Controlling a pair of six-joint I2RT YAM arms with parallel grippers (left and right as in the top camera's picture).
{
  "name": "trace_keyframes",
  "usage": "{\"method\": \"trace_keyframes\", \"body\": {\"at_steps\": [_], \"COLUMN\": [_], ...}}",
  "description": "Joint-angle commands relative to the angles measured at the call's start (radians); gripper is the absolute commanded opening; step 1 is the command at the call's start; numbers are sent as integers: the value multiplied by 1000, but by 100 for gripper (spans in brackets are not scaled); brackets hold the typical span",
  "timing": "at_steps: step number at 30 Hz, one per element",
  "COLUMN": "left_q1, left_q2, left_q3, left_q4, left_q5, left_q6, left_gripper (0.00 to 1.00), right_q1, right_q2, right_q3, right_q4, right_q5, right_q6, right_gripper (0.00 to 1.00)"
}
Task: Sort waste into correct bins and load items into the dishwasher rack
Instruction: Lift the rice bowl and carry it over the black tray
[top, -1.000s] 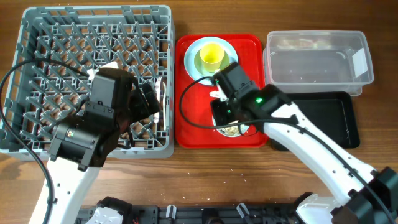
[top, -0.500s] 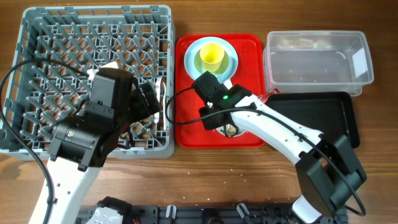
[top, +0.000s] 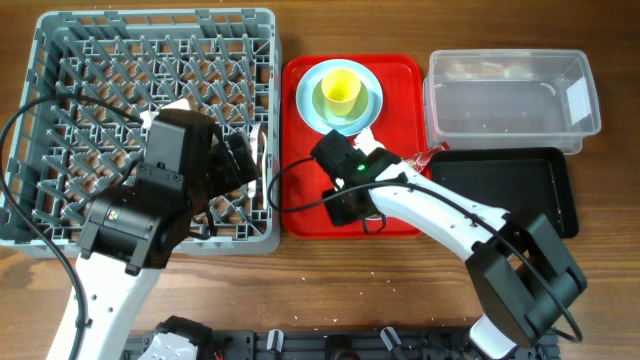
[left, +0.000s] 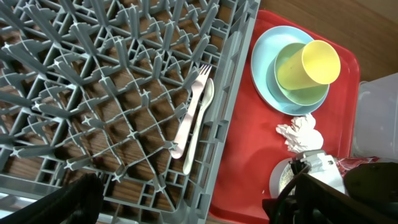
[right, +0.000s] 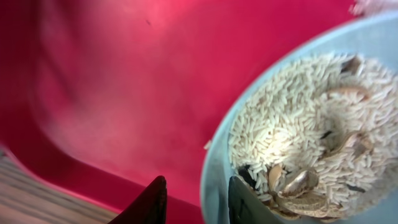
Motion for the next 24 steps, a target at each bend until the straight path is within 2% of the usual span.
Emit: {"method": "trace_keyframes", "body": {"at_steps": [1, 4, 9, 12, 15, 18, 22, 24], "left_q1": [8, 8, 8, 8, 8, 8, 8, 8], "left_q2": [-6, -6, -6, -6, -6, -6, -6, -6], "left_q3": [10, 10, 10, 10, 10, 10, 10, 10], "left_q4": [2, 2, 2, 2, 2, 2, 2, 2], "left_q5": [5, 5, 5, 4, 5, 5, 5, 5], "left_q6": [1, 1, 1, 1, 1, 1, 1, 1], "left_gripper": [100, 100, 100, 100, 100, 100, 100, 100], "right_q1": [4, 3, 3, -9, -85, -262, -614, -758], "right_q2": [21, 21, -39, -163, -285, -353, -355, -355], "right_q3": [-15, -14, 106, 117, 117, 117, 69, 13], "right_q4": [5, 8, -108, -205, -335, -373, -299, -262], "right_q5": [20, 20, 22, 136, 160, 143, -190, -338], "right_q6": [11, 11, 35, 84, 97, 42, -232, -312], "right_gripper": [27, 4, 4, 4, 4, 4, 4, 4]}}
